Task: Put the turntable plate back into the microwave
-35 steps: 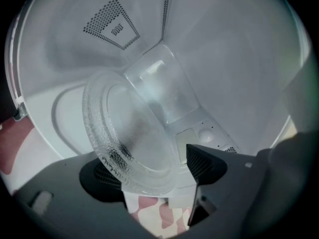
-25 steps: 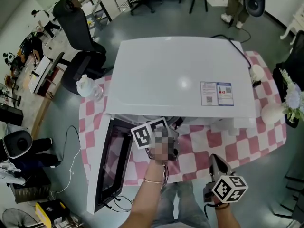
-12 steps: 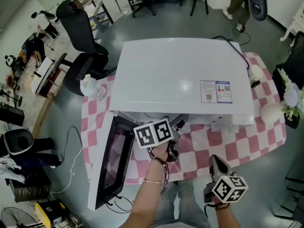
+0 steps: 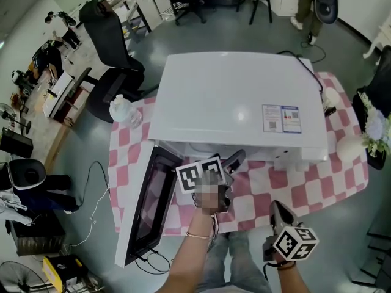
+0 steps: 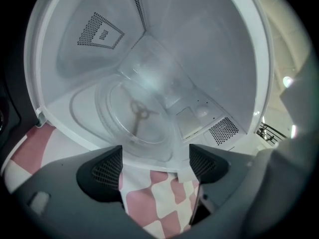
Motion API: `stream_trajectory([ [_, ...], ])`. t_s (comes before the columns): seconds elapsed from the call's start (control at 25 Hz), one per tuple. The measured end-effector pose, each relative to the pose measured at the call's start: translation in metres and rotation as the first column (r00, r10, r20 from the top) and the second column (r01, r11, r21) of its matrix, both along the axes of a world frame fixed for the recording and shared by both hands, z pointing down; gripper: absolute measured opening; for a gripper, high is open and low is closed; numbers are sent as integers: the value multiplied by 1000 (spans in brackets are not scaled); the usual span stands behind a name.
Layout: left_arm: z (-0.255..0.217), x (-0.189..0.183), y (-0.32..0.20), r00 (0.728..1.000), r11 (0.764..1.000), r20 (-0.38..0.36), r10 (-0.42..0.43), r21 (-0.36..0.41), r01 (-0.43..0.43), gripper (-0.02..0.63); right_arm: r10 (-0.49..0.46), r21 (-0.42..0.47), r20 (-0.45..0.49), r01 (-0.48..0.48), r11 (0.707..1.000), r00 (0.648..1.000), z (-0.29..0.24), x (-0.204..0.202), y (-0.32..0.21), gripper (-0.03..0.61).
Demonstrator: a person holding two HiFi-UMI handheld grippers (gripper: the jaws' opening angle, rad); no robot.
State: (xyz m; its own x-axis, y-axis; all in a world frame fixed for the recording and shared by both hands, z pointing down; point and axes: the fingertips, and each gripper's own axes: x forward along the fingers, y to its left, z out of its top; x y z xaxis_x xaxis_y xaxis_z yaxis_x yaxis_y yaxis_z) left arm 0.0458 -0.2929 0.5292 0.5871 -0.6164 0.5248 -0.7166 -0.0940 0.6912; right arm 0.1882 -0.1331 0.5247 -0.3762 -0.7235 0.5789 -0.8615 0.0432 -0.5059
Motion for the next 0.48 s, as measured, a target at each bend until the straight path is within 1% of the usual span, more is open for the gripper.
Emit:
stream_trajectory([
  [0.16,-15,2,-2,1000,999,4,12,53,-12,416,-15,6,1,15,1000,1000,-2,-6,0,9],
  [0.48,-37,-8,16,999,997,40,22,77,-25,416,-31,33,-4,31,999,1000,-19,-14,-2,9],
])
